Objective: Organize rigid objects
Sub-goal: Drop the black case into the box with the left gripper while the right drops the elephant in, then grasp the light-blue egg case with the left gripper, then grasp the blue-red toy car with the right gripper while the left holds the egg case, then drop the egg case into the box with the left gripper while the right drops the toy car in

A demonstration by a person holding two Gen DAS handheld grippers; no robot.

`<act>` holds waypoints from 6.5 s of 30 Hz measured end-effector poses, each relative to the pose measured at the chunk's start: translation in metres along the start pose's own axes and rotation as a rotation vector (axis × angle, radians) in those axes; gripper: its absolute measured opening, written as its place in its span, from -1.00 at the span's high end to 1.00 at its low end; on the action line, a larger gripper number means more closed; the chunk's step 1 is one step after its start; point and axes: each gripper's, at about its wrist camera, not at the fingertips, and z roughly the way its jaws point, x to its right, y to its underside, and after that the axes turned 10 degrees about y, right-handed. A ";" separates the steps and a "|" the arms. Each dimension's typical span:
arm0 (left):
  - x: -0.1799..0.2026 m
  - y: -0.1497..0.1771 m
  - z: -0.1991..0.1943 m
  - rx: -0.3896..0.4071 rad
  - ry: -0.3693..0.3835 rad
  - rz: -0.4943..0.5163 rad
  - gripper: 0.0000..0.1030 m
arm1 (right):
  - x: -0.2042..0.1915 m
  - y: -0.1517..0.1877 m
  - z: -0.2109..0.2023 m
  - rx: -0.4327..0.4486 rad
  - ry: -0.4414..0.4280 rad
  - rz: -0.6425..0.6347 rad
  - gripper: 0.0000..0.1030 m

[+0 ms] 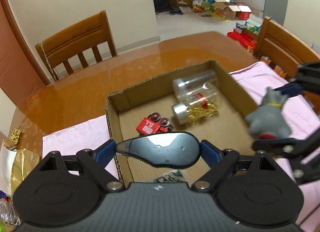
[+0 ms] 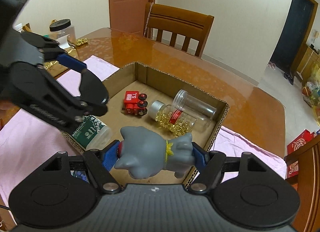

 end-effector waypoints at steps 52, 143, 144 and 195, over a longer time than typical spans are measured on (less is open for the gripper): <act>0.022 0.105 -0.054 0.048 -0.039 -0.199 -0.96 | -0.018 0.039 -0.026 0.010 0.082 0.144 -1.00; -0.026 0.186 -0.013 -0.071 -0.061 -0.352 -0.01 | -0.139 0.074 0.045 -0.126 -0.095 -0.104 -1.00; -0.025 0.186 -0.013 -0.070 -0.061 -0.351 -0.01 | -0.142 0.074 0.048 -0.129 -0.095 -0.114 -1.00; -0.029 0.186 -0.013 -0.080 -0.034 -0.291 0.00 | -0.154 0.063 0.051 -0.131 0.011 -0.010 -0.09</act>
